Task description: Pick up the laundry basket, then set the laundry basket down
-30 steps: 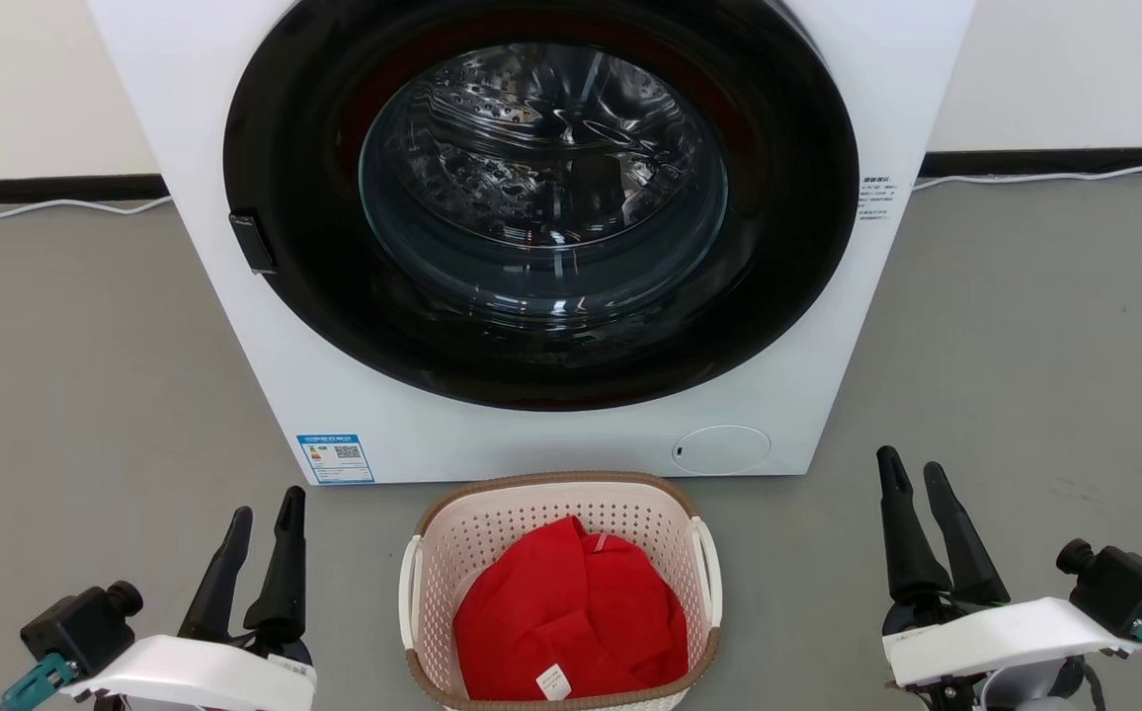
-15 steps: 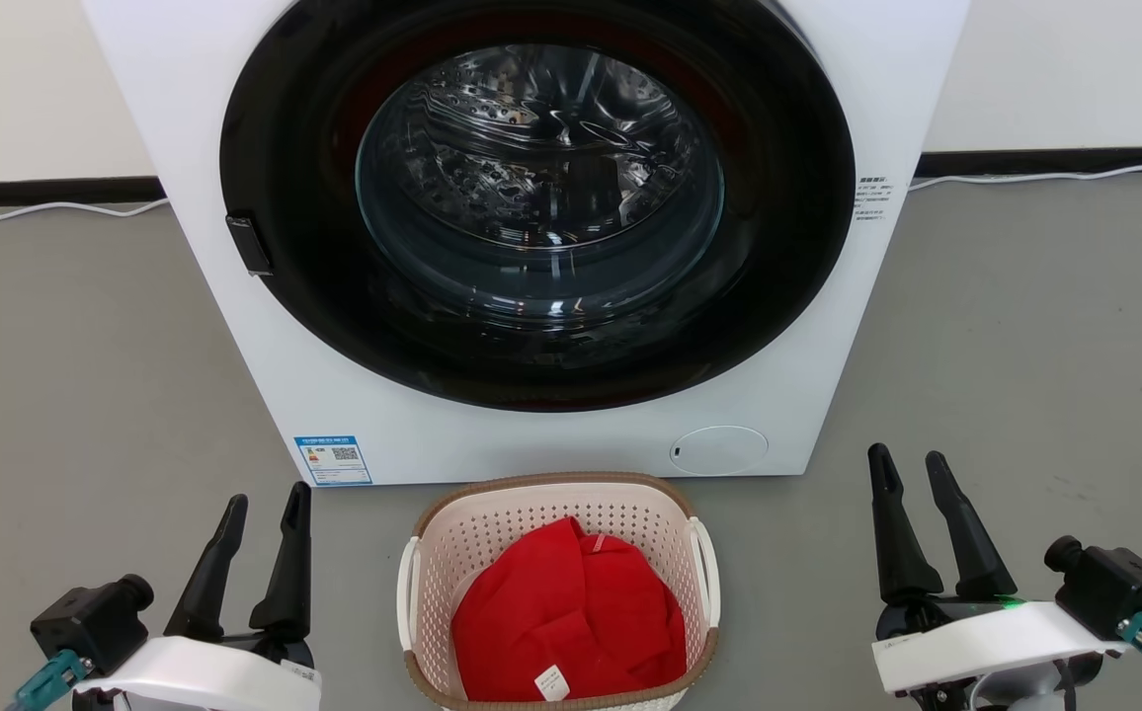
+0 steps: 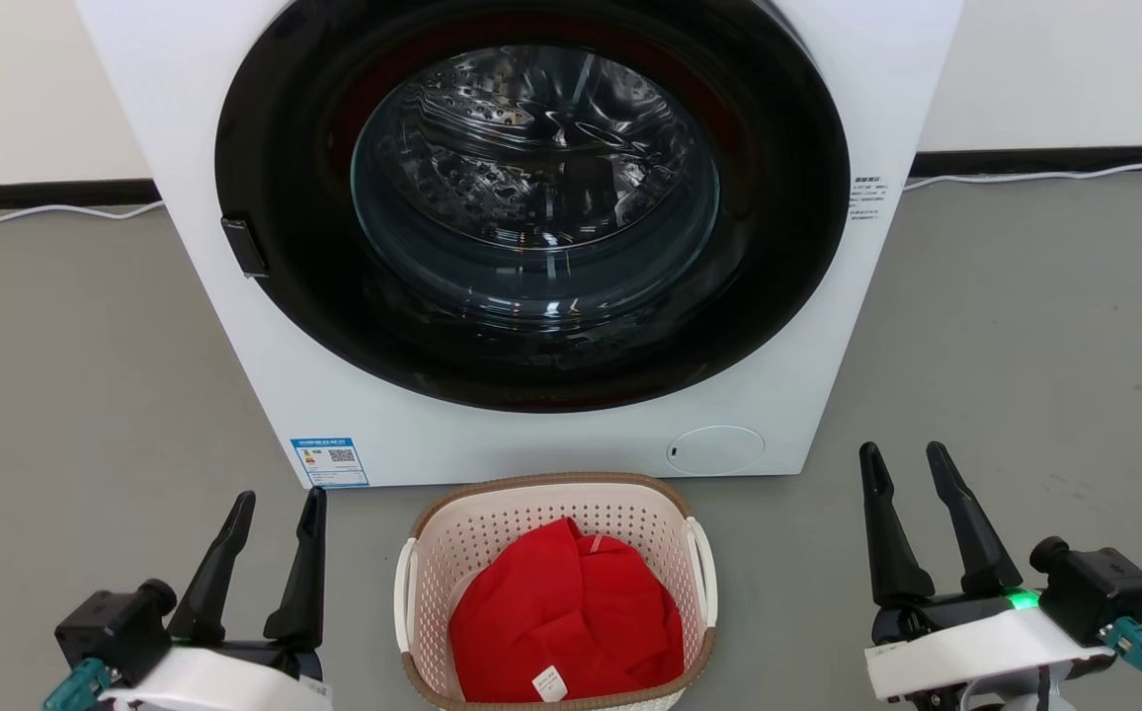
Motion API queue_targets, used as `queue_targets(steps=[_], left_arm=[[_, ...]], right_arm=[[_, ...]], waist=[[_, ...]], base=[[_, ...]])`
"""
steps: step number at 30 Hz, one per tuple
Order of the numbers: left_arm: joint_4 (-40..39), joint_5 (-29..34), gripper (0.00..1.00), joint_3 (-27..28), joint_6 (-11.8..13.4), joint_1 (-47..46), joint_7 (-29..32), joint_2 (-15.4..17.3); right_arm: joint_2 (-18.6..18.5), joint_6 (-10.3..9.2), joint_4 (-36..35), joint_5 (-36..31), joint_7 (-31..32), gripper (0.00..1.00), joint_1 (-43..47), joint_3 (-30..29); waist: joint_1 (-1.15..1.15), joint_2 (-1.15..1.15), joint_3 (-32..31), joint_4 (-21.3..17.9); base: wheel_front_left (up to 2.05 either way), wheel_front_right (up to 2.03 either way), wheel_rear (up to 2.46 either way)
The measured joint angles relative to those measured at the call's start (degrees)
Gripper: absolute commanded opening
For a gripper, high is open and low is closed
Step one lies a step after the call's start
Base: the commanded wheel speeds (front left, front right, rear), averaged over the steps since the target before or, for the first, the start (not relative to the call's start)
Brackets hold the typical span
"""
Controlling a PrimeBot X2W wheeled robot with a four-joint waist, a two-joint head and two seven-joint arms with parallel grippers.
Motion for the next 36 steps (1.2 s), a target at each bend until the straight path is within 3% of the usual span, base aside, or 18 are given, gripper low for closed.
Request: queue_targets(steps=[11, 36], left_arm=[[-1.0, 6.3, 1.00, -0.5, 0.0, 0.4, -1.9, 1.1], [-0.9, 6.5, 1.00, -0.6, 0.0, 0.4, -2.2, 1.1]], right_arm=[[-0.2, 0.01, -0.9, -7.4, -2.2, 1.00, 0.0, -0.1], [-0.2, 0.01, -0.7, -7.6, -2.2, 1.00, 0.0, -0.3]], waist=[[0.00, 0.00, -0.1, -0.2], [0.00, 0.00, -0.1, -0.3]], base=[[0.00, 0.00, 0.00], [0.00, 0.00, 0.00]])
